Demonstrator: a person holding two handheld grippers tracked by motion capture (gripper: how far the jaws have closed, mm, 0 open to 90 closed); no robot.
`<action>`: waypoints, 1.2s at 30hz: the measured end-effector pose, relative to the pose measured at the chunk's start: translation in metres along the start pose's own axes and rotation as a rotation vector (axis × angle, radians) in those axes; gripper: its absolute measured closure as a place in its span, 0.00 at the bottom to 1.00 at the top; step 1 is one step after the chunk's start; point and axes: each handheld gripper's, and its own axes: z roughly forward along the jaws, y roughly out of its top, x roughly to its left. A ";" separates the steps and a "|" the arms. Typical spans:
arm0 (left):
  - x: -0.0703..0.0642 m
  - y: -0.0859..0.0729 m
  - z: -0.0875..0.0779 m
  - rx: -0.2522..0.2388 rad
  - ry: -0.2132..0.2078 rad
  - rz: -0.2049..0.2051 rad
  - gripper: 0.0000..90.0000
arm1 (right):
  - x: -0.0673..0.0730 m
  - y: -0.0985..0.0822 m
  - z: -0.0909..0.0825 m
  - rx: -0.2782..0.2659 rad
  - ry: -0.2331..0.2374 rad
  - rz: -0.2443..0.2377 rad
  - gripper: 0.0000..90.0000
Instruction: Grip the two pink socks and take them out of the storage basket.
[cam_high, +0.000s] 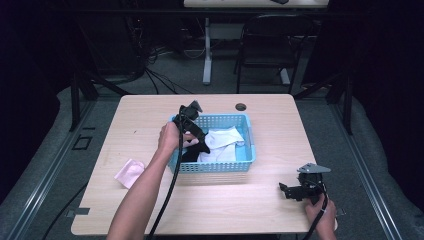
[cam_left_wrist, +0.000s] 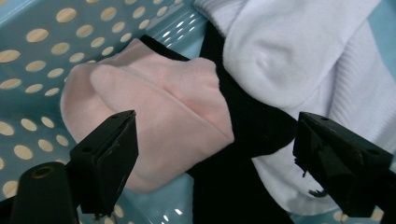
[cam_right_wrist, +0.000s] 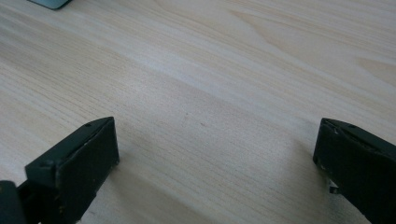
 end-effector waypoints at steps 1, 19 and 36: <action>0.001 0.001 0.002 0.004 0.007 -0.006 0.20 | 0.000 0.000 0.000 0.000 0.000 0.000 0.00; 0.002 0.002 0.025 0.056 0.028 -0.019 0.65 | 0.000 0.000 0.000 0.000 0.000 0.000 0.00; 0.009 -0.003 0.014 0.044 0.042 -0.028 0.93 | 0.000 0.000 0.000 0.000 0.000 0.000 0.00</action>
